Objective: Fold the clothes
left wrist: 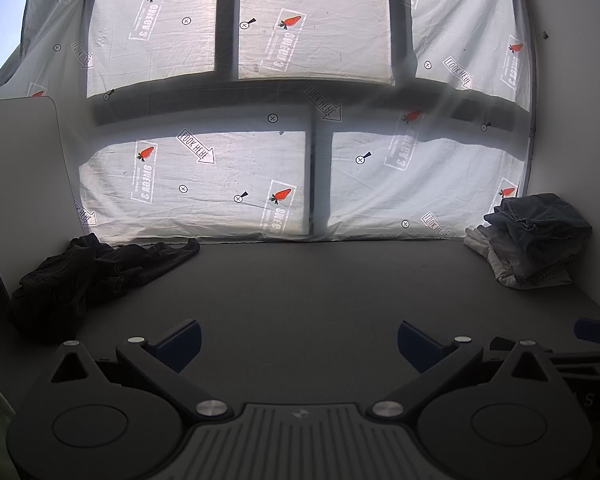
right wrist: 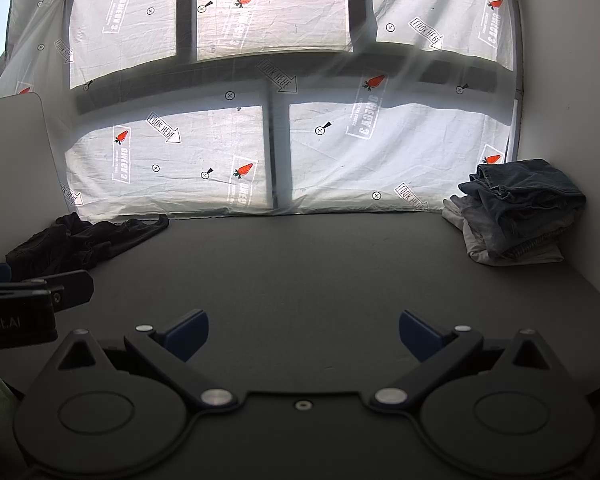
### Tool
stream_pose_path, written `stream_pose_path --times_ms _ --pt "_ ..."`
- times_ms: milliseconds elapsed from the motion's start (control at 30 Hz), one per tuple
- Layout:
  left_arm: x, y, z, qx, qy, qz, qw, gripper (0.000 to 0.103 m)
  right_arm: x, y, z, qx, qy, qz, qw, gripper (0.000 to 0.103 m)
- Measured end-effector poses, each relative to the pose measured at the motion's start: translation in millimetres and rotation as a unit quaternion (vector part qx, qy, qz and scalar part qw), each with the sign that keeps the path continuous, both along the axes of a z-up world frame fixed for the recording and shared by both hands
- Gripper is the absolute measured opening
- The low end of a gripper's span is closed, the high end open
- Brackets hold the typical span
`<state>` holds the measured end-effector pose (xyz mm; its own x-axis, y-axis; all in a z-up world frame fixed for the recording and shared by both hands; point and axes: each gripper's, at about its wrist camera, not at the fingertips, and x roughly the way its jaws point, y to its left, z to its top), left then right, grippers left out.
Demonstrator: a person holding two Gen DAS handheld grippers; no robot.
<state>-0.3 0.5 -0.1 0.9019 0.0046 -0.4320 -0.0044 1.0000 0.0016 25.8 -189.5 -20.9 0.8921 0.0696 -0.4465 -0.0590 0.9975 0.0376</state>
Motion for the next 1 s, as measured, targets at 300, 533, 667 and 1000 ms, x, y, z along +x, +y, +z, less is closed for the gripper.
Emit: stream_pose_path --times_ms 300,533,667,1000 --pt "-0.2 0.8 0.9 -0.001 0.000 0.000 1.0000 0.103 1.3 1.8 0.5 -0.002 0.000 0.000 1.000 0.103" --pt "1.2 2.8 1.4 0.000 0.000 0.001 1.0000 0.103 2.6 1.3 2.6 -0.001 0.001 0.001 1.000 0.103" --pt "1.3 3.7 0.9 0.000 0.000 0.002 1.0000 0.103 2.8 0.9 3.0 -0.002 0.001 0.002 1.000 0.103" --pt "3.4 3.5 0.6 -0.001 0.002 0.001 1.0000 0.103 3.4 1.4 3.1 -0.002 0.002 0.002 1.000 0.103"
